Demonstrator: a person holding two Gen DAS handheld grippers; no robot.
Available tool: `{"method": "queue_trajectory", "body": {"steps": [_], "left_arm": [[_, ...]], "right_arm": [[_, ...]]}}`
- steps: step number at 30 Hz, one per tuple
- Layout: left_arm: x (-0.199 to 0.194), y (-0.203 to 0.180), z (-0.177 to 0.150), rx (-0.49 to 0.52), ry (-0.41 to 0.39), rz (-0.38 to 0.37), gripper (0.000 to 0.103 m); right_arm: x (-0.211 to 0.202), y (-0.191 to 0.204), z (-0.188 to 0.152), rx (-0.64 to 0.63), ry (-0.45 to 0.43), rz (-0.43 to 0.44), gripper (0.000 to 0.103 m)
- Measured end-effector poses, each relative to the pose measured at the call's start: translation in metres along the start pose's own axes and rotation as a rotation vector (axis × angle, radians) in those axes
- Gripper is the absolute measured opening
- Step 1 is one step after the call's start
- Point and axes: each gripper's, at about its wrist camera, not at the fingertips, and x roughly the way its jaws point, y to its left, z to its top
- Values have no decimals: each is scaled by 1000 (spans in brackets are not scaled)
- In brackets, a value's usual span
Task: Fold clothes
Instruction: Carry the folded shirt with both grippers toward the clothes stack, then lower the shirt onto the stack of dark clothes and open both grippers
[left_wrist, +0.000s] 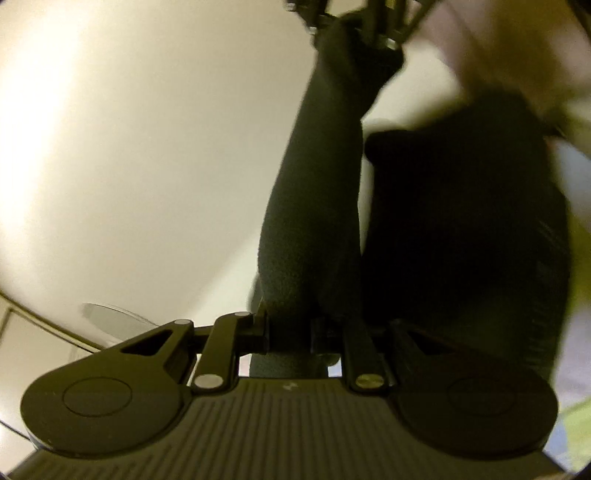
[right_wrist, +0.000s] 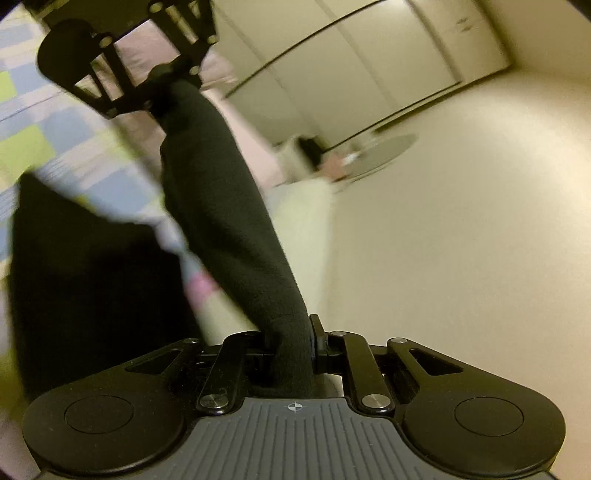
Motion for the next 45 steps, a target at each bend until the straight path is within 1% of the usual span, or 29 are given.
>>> {"method": "queue_trajectory", "body": {"steps": [1,2,3,4,7,9,11,15,18,20,21,23,26,27,29,31,33,34,37,41,42,45], "left_arm": [[6,-27,-6,11,18,-39,16],[11,-51,-11,20,32,-61,16],[9,-66,-15,27,33,-43,16],[7,-77,-18,28,33,-27,15],[-2,-79,-17,-10,28,1,19],[-1,-74,-15,15,24,2,21],[-5,-69,-16,43,19,0,23],[-26,-64,-21,66,-3,-11,25],[-28,-59,-25,65,1,-33,20],[-33,-54,-33,52,2,-29,18],[-30,-51,-32,51,1,-24,17],[-19,-51,-15,44,-5,-22,17],[-17,-62,-18,27,12,-40,17],[-11,-71,-21,37,24,-47,17],[-6,-81,-20,67,34,-26,18],[-7,-79,-19,53,37,-17,19],[-9,-75,-21,31,38,-20,22],[-10,-76,-22,37,34,-16,22],[-11,-79,-25,43,32,-4,24],[-11,-82,-24,24,35,3,25],[-11,-83,-23,11,35,1,23],[-10,-85,-22,-23,39,-3,19]], "right_arm": [[12,21,-17,-2,19,47,12],[21,41,-32,-7,36,93,12],[25,58,-43,-19,47,122,12],[26,71,-53,-33,50,128,12],[14,82,-66,-35,29,99,12],[9,84,-70,-41,16,78,12],[16,80,-70,-67,16,62,12],[8,87,-70,-101,30,27,13],[6,96,-71,-99,37,12,12],[22,85,-70,-37,46,31,12],[26,84,-69,-35,56,36,12],[23,84,-65,-54,54,32,11],[12,83,-59,-37,37,31,11],[14,88,-60,-40,46,40,12],[24,98,-64,-68,63,39,12],[34,107,-67,-100,74,27,12],[37,110,-65,-107,66,5,12],[38,111,-65,-105,62,-1,12],[38,117,-64,-116,64,-39,16],[38,125,-66,-89,79,-72,22],[37,127,-69,-83,79,-79,23],[39,133,-76,-70,77,-82,24]]}}
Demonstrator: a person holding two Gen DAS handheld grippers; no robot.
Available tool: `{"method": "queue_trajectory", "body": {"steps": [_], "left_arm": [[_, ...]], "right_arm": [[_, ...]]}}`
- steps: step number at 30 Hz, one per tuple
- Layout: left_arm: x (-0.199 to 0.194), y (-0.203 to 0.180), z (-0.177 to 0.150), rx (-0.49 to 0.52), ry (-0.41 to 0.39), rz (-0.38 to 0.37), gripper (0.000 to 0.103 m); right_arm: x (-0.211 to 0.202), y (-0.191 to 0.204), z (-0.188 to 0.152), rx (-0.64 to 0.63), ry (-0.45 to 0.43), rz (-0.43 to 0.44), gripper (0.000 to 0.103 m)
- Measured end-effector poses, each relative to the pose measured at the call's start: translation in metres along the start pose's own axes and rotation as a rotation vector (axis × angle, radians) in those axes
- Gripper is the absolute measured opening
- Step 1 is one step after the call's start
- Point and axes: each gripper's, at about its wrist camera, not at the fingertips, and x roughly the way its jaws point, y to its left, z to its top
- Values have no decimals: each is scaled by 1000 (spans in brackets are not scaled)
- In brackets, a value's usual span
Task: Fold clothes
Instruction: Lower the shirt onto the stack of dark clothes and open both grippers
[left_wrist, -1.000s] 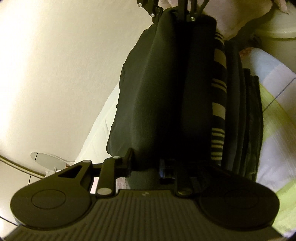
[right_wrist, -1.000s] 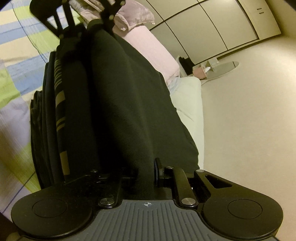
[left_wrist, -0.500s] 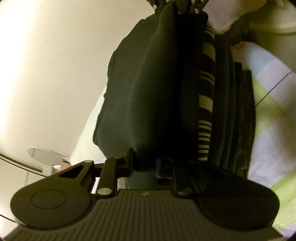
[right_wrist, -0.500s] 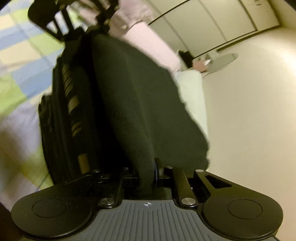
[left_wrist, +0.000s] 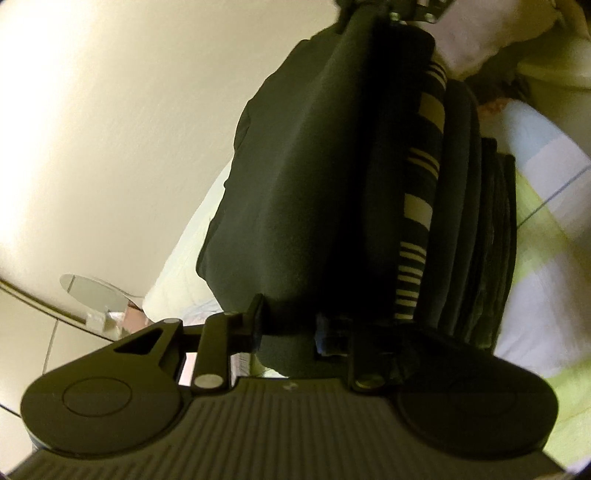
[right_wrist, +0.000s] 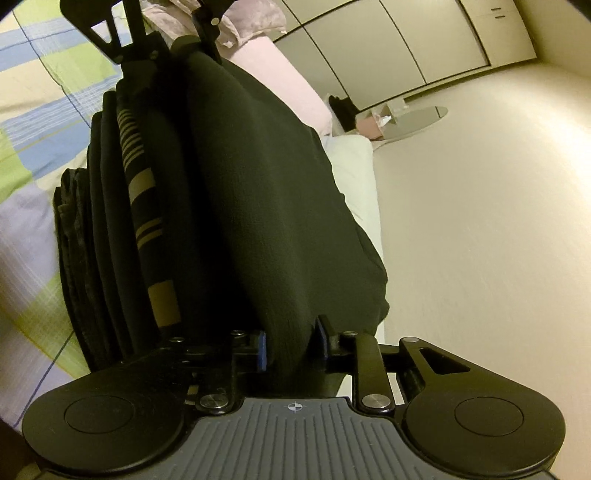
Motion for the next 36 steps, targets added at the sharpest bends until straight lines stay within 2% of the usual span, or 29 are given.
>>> {"method": "queue_trajectory", "body": {"steps": [4,8,11,13,14,15,16,19,22,26,28,31,34,36], "left_arm": [[-6,8,4,-31,5,-1,17],[-7,1,3,-15,-9,-37,18],[-8,-2,3,2,1,-28,24],[-12,4,3,-22,10,-31,30],[-15,6,0,-33,14,-26,30],[-17,8,-2,-43,19,-22,30],[-20,9,-5,-54,24,-20,30],[-30,13,-10,-108,41,-19,30],[-40,20,-16,-203,74,-42,30],[-55,32,-24,-309,107,-53,30],[-62,35,-23,-339,103,-49,30],[-69,43,-21,-411,62,-24,30],[-60,60,-8,-491,29,-16,30],[-50,81,-4,-574,10,-29,30]], "right_arm": [[1,-2,-3,15,8,9,23],[0,0,-5,23,18,19,24],[1,16,-8,-50,29,-7,24],[-1,18,-8,-51,40,-28,33],[-2,16,-9,-24,53,-36,44],[-4,13,-12,4,64,-49,51],[-5,11,-14,28,72,-56,52],[-10,6,-22,99,105,-39,54],[-15,5,-28,163,132,-16,54],[-25,11,-26,257,136,23,54],[-30,13,-23,283,128,42,54],[-47,5,-16,389,50,65,54],[-59,-23,-8,542,-54,80,54],[-52,-43,-1,617,-89,70,54]]}}
